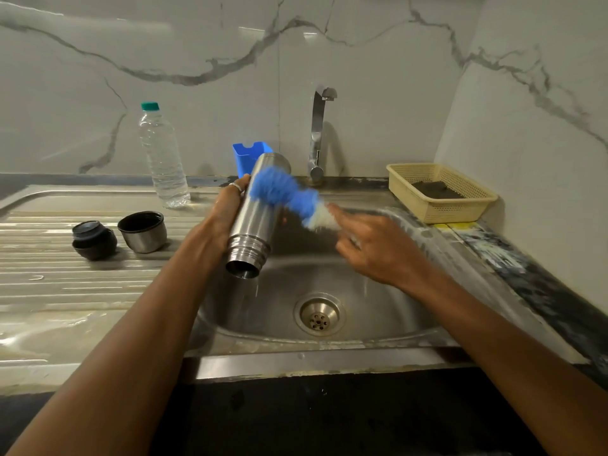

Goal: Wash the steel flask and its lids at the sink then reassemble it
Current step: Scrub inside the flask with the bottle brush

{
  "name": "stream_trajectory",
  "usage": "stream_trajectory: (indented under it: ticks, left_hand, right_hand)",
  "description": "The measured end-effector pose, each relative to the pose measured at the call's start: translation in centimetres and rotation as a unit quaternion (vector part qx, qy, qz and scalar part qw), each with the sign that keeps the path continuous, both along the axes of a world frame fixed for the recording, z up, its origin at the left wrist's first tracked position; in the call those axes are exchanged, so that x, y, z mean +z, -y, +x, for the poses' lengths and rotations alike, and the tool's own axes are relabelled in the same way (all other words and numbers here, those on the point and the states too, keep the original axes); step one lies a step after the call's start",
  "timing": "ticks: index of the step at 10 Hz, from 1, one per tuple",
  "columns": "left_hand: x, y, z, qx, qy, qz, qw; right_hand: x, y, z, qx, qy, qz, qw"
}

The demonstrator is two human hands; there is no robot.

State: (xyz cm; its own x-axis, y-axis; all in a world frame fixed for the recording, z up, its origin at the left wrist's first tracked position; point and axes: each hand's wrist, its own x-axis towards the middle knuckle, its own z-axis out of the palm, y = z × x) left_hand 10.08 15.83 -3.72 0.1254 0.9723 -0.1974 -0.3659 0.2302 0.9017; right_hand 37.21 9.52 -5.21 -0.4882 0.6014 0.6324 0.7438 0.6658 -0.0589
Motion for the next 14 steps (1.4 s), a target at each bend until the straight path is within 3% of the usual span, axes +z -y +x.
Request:
stream_trajectory:
  ticks: [1,3,5,6,7,8,9,10,11,12,13,14]
  left_hand:
    - [0.0,0.4,0.6,-0.012,-0.013,0.010,1.000]
    - [0.5,1.7,0.8,0.028,-0.019,0.027,0.999]
    - [-0.5,0.4,0.4,-0.016,-0.040,0.000,0.999]
    - [1.0,2.7,0.9,0.020,-0.031,0.011,0.999]
    - [1.2,2.6,0.9,0.076,-0.094,0.003,0.993]
    - [0.5,1.2,1.0,0.018,-0.018,-0.010,1.000]
    - [0.5,1.1,0.5,0.009,-0.027,-0.011,1.000]
    - [0.1,0.4,0.1,-0.005,-0.007,-0.040,0.999]
    - [0.3,0.5,0.6,-0.013,-0.020,-0.018,1.000]
    - [0.3,0.9,0.8,-0.037,-0.034,-0.013,0.999]
    - [0.6,0.9,0.0,-0.041,-0.010,-0.040,0.998]
    - [0.6,0.7,0.1,-0.037,-0.017,-0.024,0.999]
  right_hand:
    - [0.2,-1.2,-0.7,-0.063,-0.033,-0.014,0.997]
    - [-0.8,1.2,0.8,0.089,0.047,-0.014,0.995]
    - [-0.3,-0.9,-0.1,-0.019,-0.018,-0.014,1.000]
    - [-1.0,0.5,0.2,0.079,0.071,-0.001,0.994]
    - [-1.0,0.1,0.2,0.058,0.056,0.018,0.997]
    - [-0.3,-1.1,0.0,-0.029,-0.020,-0.008,0.999]
    - [-0.7,0.7,0.6,0.071,0.050,-0.008,0.996]
    - [-1.3,1.6,0.8,0.106,0.094,0.012,0.990]
    - [-0.6,-0.4,0.2,0.007,-0.006,-0.014,1.000]
    - [-0.6,-0.5,0.4,0.007,0.003,-0.028,1.000]
    - [-1.2,1.9,0.5,0.080,0.062,-0.024,0.995]
    - [-0.9,0.8,0.3,0.035,0.028,-0.007,0.999]
